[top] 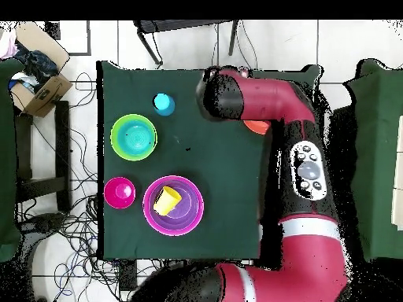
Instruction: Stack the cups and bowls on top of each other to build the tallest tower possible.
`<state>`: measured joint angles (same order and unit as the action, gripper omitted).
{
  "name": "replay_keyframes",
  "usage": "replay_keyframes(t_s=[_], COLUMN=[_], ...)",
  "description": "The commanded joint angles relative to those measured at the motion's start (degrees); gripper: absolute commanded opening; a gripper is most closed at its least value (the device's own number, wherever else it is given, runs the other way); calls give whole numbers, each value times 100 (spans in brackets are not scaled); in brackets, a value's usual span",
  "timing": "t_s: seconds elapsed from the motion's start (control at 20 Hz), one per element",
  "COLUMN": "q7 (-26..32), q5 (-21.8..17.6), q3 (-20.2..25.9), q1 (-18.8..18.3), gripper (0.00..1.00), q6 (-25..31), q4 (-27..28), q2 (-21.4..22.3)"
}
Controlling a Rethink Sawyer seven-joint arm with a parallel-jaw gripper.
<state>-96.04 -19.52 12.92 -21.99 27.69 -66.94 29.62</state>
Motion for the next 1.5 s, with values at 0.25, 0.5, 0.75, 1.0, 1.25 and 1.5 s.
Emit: replay_keyframes(t_s=[0.25, 0.5, 0.75, 1.0, 1.25, 1.5], q7=[4099, 5049, 5370, 5607, 5654, 5608], q5=[-827, -916, -938, -975, -921, -882], q3=[1781, 2106, 2187, 2253, 2298, 2319], q1=[-444, -502, -474, -536, -589, -716], gripper=[100, 100, 100, 100, 100, 100], q6=[1706, 2068, 2435, 2588, 2889, 3015], q4=[-3, 215, 449, 702, 905, 963], q2=[-639, -724, -764, -789, -792, -868])
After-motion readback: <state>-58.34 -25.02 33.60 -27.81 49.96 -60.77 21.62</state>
